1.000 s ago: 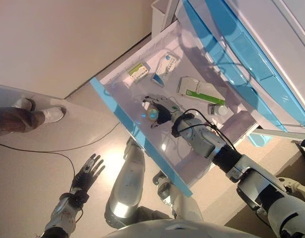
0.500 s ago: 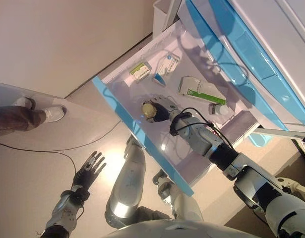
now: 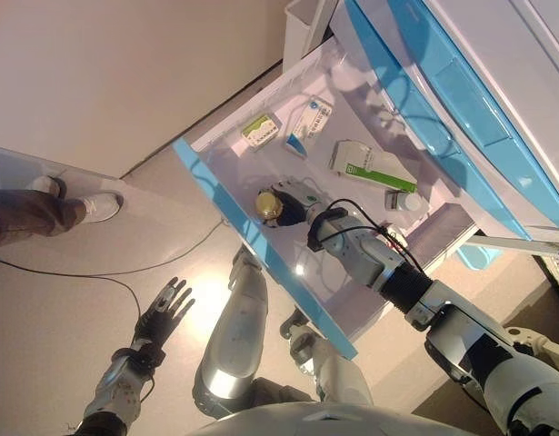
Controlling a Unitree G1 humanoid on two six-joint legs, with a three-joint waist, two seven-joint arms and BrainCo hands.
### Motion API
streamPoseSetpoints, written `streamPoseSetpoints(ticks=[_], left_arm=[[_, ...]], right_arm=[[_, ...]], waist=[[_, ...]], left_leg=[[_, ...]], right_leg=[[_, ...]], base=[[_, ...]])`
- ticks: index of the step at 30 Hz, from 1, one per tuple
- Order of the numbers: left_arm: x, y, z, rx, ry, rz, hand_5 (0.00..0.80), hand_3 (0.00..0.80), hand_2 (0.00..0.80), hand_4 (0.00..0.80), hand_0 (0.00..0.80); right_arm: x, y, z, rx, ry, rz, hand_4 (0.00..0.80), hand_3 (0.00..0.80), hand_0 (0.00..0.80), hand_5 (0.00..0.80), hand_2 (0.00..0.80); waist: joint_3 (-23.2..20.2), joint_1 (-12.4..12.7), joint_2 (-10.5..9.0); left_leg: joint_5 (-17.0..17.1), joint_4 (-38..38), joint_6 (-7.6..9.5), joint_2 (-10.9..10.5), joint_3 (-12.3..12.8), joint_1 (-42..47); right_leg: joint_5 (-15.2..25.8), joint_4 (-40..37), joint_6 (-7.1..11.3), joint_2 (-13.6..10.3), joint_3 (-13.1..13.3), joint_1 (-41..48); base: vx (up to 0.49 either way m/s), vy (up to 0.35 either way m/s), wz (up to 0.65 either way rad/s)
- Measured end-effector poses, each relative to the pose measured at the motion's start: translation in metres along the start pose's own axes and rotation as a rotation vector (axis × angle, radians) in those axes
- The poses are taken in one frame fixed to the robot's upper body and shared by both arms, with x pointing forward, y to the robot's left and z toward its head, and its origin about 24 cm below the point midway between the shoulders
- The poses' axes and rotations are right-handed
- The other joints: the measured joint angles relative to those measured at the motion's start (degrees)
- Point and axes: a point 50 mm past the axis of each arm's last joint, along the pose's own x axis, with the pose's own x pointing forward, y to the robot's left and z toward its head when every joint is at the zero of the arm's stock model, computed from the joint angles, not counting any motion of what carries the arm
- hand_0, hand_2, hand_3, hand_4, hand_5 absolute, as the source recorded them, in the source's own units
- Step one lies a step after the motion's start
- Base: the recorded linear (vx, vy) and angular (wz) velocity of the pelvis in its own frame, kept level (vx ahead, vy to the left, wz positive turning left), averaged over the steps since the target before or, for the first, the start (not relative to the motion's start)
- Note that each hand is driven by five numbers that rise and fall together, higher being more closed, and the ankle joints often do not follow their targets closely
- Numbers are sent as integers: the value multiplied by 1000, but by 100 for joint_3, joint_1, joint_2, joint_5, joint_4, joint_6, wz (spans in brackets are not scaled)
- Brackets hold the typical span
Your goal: Open the drawer and pick up the medicine
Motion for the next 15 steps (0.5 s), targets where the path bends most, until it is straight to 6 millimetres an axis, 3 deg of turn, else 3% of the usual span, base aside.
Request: streamPoseSetpoints(ticks=[8,10,15], left_arm=[[0,0,0,0,-1,9,0,0,0,0,0],[0,1,-1,-1,4,17,0,0,0,0,0],[-1,1,-1,3,-12,21,0,0,0,0,0]], right_arm=[[-11,-1,2,19,-68,3,800,800,800,800,800],[-20,-12,13,20,-140,-27,800,800,800,800,800],[-46,-62,50,44,-370,-173,800,800,800,800,800]], waist=[[-1,-34,-1],[-1,-58,-1],[-1,-251,-6]], left_leg=[[27,-9,40,19,44,81],[26,-54,39,31,131,265],[16,-217,31,101,308,824]], right_leg=[[16,-5,26,-26,74,51],[20,-33,31,-16,163,181],[59,-125,44,-9,343,595]], base=[[-12,-21,-3],[-8,-25,-16],[11,-2,-20]])
